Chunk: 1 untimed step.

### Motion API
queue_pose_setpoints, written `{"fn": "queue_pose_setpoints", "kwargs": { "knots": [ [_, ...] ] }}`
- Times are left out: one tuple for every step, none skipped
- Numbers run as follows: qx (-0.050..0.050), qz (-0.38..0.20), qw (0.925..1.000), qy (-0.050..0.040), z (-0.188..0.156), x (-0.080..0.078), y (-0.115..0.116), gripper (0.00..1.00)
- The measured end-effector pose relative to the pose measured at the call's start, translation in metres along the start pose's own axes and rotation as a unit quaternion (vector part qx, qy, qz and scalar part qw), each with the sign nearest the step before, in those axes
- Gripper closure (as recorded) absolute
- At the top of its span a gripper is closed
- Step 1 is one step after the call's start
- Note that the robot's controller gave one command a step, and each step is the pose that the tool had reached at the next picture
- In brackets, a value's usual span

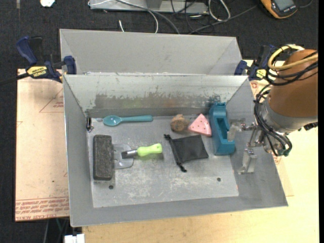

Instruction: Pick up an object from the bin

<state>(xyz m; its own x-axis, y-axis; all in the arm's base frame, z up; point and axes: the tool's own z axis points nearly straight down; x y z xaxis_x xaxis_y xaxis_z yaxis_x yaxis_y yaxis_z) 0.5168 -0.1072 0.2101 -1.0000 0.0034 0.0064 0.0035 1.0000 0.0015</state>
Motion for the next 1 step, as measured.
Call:
{"fn": "queue_pose_setpoints", "kwargs": {
  "knots": [
    [0.001,-0.002,1.0000,-0.0039,-0.0041,-0.0017,0.0005,0.00]
  ]
}}
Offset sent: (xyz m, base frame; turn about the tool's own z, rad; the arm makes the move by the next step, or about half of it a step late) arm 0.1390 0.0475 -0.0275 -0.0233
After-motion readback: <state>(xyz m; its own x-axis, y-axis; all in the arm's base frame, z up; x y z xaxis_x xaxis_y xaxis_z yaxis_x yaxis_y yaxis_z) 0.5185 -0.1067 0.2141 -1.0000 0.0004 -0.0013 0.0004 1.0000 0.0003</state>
